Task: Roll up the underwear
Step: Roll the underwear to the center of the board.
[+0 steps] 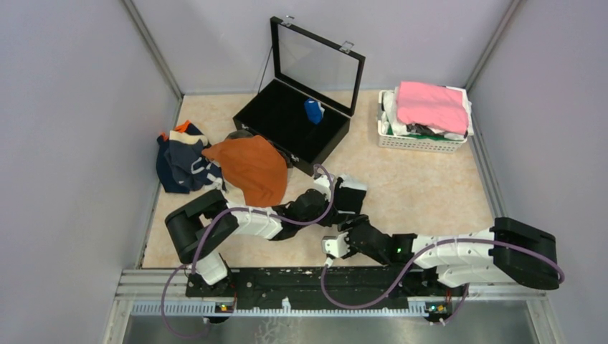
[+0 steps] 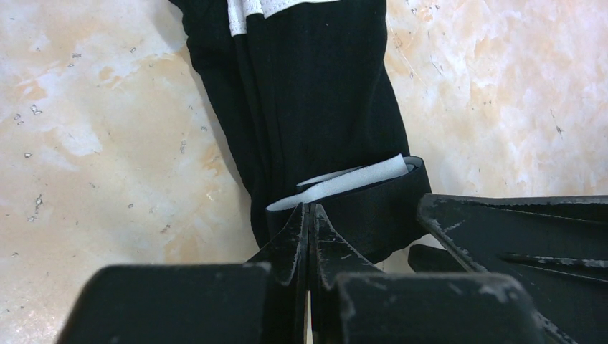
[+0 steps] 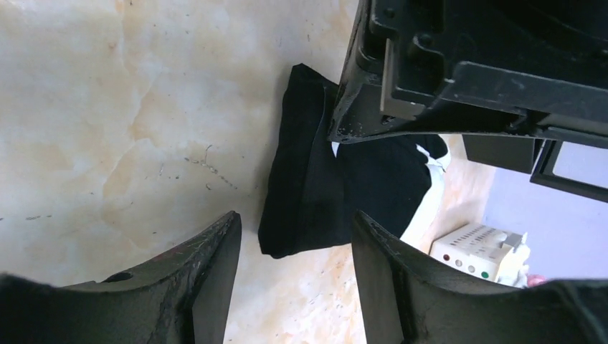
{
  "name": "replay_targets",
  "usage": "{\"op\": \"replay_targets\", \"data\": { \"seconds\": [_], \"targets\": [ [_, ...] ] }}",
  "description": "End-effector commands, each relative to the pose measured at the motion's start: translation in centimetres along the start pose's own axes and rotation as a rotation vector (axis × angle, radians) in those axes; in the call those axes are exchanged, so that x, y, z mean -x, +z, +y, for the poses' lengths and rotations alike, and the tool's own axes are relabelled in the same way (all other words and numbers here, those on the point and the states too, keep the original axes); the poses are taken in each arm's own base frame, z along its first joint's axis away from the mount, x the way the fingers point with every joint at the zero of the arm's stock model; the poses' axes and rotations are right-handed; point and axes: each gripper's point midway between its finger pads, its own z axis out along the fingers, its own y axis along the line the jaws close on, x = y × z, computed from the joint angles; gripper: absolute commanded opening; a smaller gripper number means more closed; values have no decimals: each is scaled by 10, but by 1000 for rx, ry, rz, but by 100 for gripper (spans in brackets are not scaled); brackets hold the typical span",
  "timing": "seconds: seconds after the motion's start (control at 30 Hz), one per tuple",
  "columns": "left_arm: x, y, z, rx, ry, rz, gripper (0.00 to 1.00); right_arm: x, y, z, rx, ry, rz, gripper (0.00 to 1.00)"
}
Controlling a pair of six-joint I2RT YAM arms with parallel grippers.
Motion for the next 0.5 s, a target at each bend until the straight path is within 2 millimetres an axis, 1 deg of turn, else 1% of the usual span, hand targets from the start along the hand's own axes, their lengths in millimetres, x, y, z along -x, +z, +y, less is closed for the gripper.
{"op": "replay_targets", "data": {
  "seconds": [0.0, 0.13, 0.37, 0.47],
  "targets": [
    [-65, -9, 49, 154, 66, 221, 0, -1, 6, -7, -40, -88, 24, 55],
    [-66, -9, 50, 152, 58, 226, 0, -5, 9, 3, 8, -134, 39, 52],
    [-67, -8, 53, 148, 51, 232, 0, -13, 13, 9, 12, -154, 73, 51],
    [-68, -8, 54, 145, 49, 235, 0, -19, 17, 14, 20, -160, 97, 44]
  ]
}}
